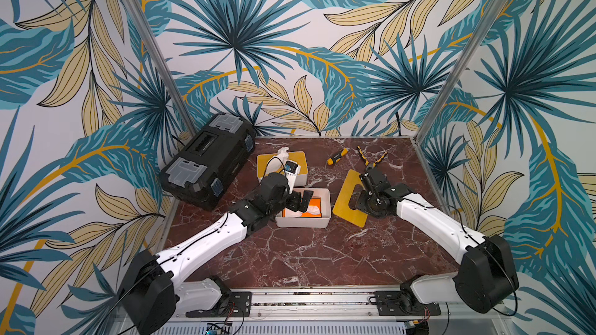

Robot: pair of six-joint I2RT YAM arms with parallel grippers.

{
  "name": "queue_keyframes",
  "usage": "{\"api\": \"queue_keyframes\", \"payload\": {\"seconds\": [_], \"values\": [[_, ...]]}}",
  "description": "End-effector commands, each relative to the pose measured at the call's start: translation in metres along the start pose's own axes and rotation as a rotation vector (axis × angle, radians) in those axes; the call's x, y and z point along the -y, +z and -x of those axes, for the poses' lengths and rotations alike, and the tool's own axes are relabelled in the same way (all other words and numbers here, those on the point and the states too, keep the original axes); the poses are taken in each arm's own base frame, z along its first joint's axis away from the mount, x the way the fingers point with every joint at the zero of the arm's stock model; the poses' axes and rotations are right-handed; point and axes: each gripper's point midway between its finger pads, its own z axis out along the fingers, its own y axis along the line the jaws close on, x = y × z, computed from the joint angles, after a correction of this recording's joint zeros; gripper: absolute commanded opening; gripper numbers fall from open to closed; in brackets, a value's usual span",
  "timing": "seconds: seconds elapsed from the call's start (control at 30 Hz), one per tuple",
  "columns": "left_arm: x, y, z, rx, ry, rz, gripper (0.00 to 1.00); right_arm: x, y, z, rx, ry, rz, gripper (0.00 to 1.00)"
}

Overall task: Put the tissue paper into the tissue box
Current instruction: Pick up the box lid from the center of the board.

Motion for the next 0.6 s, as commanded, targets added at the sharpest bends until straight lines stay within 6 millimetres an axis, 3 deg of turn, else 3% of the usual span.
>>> {"api": "queue_keyframes", "payload": {"seconds": [0.0,0.17,0.3,0.43,0.57], "values": [[0.038,0.01,0.041,0.007,-0.038,-0.201,1.0,0.009,-0.009,-0.013,-0.022,-0.043,0.01,0.24],[0.077,0.048,0.056,-0.117,-0.068,-0.401,1.0,0.01,-0.024,-0.017,-0.004,-0.056,0.074,0.23],[0.095,0.08,0.058,-0.219,-0.117,-0.502,1.0,0.009,-0.031,-0.021,0.007,-0.062,0.12,0.23],[0.104,0.108,0.049,-0.318,-0.146,-0.545,1.0,0.01,-0.035,-0.023,0.016,-0.062,0.148,0.23],[0.119,0.12,0.037,-0.397,-0.147,-0.597,0.97,0.009,-0.036,-0.026,0.015,-0.065,0.165,0.22]]}}
